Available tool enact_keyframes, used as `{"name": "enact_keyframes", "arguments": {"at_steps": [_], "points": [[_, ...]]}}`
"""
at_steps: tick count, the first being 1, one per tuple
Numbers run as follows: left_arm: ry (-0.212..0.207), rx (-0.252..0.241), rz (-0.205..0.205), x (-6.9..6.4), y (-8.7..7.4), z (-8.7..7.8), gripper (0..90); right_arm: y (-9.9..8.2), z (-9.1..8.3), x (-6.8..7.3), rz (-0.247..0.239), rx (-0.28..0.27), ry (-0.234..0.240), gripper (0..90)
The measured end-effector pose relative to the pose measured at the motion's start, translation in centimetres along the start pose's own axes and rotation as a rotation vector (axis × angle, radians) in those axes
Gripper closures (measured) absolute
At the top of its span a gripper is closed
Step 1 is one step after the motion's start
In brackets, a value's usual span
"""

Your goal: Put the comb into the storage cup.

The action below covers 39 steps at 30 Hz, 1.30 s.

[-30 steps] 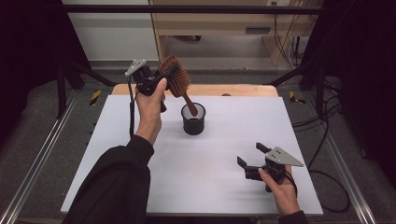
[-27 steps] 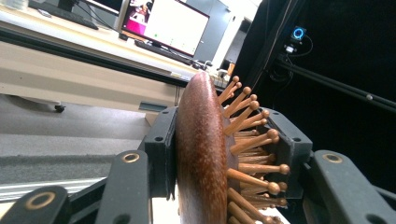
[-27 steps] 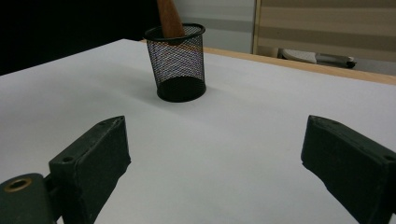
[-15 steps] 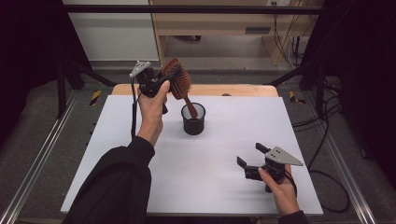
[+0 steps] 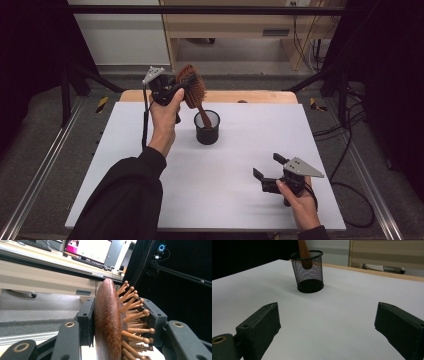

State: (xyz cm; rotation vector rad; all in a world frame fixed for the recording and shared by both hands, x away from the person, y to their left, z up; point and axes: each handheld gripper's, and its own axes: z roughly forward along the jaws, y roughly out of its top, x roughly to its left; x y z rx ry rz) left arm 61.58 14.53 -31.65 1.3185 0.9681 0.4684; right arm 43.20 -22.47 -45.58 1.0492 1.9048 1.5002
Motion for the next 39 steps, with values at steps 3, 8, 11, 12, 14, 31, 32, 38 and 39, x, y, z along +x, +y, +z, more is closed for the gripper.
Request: {"name": "enact_keyframes", "arguments": {"at_steps": [3, 8, 11, 12, 14, 31, 32, 38, 39], "points": [[-0.001, 0.005, 0.002, -0.1, -0.2, 0.1, 51.1, 0.0, 0.0, 0.0, 0.0, 0.0, 0.0, 6.4], [-0.003, 0.011, 0.001, -0.2, -0.5, 0.3, 51.0, 0.0, 0.0, 0.0, -0.001, 0.0, 0.002, 6.3], [-0.003, 0.015, 0.0, -0.1, -0.6, 0.3, 51.0, 0.0, 0.0, 0.0, -0.001, 0.001, 0.003, 6.3], [-0.005, 0.015, -0.006, -0.1, -0.6, 0.3, 51.0, 0.0, 0.0, 0.0, -0.001, 0.0, 0.004, 6.3], [-0.007, 0.011, -0.023, 0.0, -0.7, 0.4, 51.0, 0.0, 0.0, 0.0, -0.001, 0.002, 0.004, 6.3], [-0.005, 0.038, -0.006, -0.3, -1.4, 0.9, 50.9, 0.0, 0.1, 0.1, 0.0, 0.005, 0.012, 6.1], [-0.005, 0.04, -0.002, -0.3, -1.5, 0.9, 50.8, 0.0, 0.1, 0.1, 0.001, 0.005, 0.012, 6.1], [-0.007, 0.044, 0.009, -0.5, -1.6, 1.0, 50.8, 0.0, 0.1, 0.1, 0.0, 0.005, 0.012, 6.1], [-0.008, 0.047, 0.011, -0.5, -1.6, 1.0, 50.8, 0.0, 0.1, 0.1, -0.001, 0.005, 0.011, 6.1]]}}
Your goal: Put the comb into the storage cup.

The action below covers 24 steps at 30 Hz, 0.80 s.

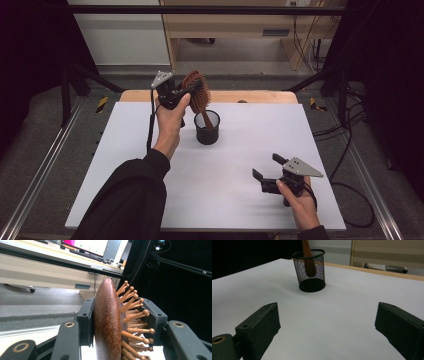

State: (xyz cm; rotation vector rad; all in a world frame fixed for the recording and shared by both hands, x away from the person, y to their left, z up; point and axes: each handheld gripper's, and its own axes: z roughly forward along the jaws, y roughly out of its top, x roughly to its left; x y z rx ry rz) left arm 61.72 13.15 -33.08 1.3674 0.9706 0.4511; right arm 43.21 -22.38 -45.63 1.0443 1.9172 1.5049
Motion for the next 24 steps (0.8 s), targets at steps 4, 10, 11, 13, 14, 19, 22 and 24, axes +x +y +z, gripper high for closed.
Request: {"name": "enact_keyframes", "arguments": {"at_steps": [4, 10, 11, 13, 14, 19, 22, 24], "points": [[-0.001, 0.005, 0.008, -0.1, -0.1, 0.1, 50.8, 0.0, 0.0, 0.0, 0.004, 0.0, 0.002, 6.1], [-0.007, 0.011, 0.019, -0.3, -0.3, 0.1, 50.8, 0.0, 0.0, 0.1, -0.007, -0.002, 0.006, 6.0], [-0.008, 0.011, 0.019, -0.3, -0.3, 0.2, 50.8, 0.0, 0.0, 0.1, -0.006, -0.001, 0.008, 6.0], [-0.008, 0.012, 0.019, -0.3, -0.3, 0.2, 50.7, 0.0, 0.1, 0.1, -0.006, 0.001, 0.009, 6.0], [-0.008, 0.012, 0.018, -0.4, -0.4, 0.2, 50.8, 0.0, 0.1, 0.1, -0.006, 0.002, 0.009, 6.0], [-0.008, 0.016, 0.013, -0.3, -0.8, 0.3, 50.7, 0.0, 0.0, 0.1, -0.006, 0.003, 0.009, 6.0], [-0.006, 0.017, 0.004, -0.2, -1.0, 0.3, 50.7, 0.0, 0.0, 0.1, -0.005, 0.002, 0.007, 5.9], [-0.007, 0.02, 0.001, -0.2, -1.1, 0.3, 50.7, 0.0, 0.0, 0.1, -0.006, 0.005, 0.009, 6.0]]}}
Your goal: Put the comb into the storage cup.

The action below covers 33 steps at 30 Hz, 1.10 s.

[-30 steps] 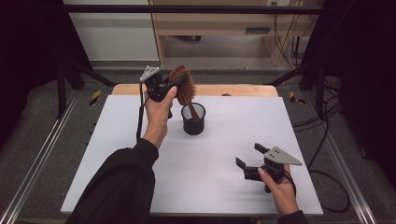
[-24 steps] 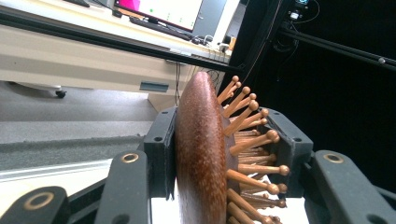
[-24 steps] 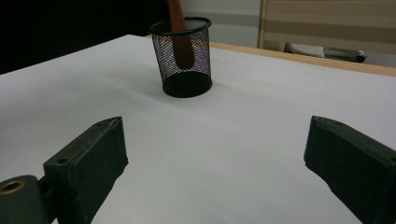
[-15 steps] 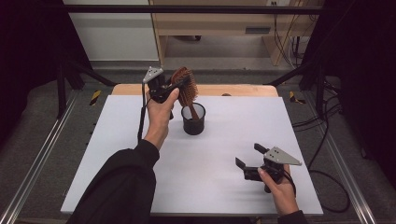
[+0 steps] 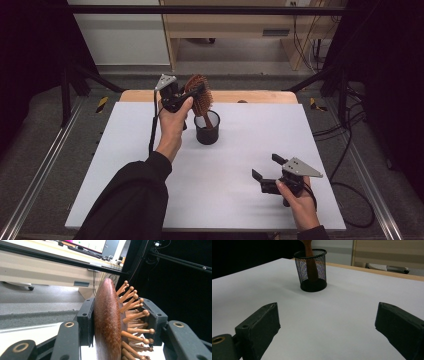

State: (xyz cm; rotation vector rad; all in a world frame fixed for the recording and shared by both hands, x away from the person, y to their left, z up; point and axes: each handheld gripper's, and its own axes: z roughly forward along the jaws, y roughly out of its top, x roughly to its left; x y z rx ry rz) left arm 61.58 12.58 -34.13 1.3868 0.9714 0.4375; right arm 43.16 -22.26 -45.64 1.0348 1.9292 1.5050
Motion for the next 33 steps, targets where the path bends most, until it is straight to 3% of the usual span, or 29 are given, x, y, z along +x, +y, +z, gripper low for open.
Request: {"name": "enact_keyframes", "arguments": {"at_steps": [21, 33], "points": [[0.0, -0.01, -0.03, 0.4, -0.7, 0.2, 50.6, 0.0, 0.1, 0.1, 0.002, 0.004, 0.005, 6.2], [-0.006, -0.005, -0.02, 0.4, -1.3, 0.8, 50.5, 0.0, 0.1, 0.0, 0.002, 0.005, 0.01, 6.3]]}}
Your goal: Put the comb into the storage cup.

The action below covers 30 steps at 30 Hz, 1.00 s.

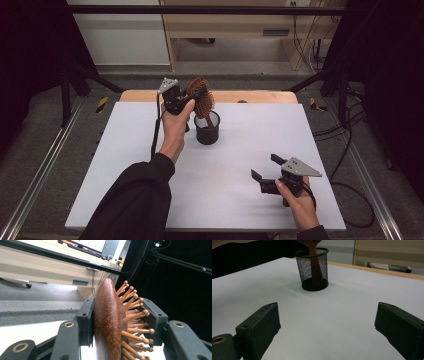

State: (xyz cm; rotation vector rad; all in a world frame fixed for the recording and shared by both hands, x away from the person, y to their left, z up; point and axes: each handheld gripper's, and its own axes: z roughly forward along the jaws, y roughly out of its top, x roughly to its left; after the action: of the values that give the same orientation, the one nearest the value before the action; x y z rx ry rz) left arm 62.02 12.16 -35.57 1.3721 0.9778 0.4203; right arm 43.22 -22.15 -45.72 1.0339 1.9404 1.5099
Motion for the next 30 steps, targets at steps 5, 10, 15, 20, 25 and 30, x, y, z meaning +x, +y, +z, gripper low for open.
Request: {"name": "enact_keyframes", "arguments": {"at_steps": [5, 10, 15, 20, 25, 30], "points": [[-0.003, 0.003, 0.007, -0.1, -0.1, -0.1, 50.4, 0.0, 0.0, 0.0, -0.002, 0.001, 0.002, 6.3], [0.001, 0.0, 0.0, 0.1, -0.4, 0.0, 50.3, 0.0, 0.0, 0.0, -0.003, -0.002, 0.002, 6.5], [0.002, 0.003, -0.007, 0.4, -0.4, -0.1, 50.1, 0.0, 0.0, 0.0, -0.003, 0.0, 0.004, 6.5], [0.001, 0.019, 0.001, 0.8, -0.2, -0.2, 49.5, 0.0, 0.0, 0.0, -0.003, -0.001, 0.002, 6.4], [0.014, 0.028, -0.009, 1.6, -0.2, -0.3, 48.1, -0.1, 0.1, 0.0, -0.001, 0.003, 0.004, 6.3], [0.016, 0.032, 0.001, 1.9, -0.2, -0.3, 47.2, -0.1, 0.1, 0.0, 0.005, 0.004, 0.001, 6.3]]}}
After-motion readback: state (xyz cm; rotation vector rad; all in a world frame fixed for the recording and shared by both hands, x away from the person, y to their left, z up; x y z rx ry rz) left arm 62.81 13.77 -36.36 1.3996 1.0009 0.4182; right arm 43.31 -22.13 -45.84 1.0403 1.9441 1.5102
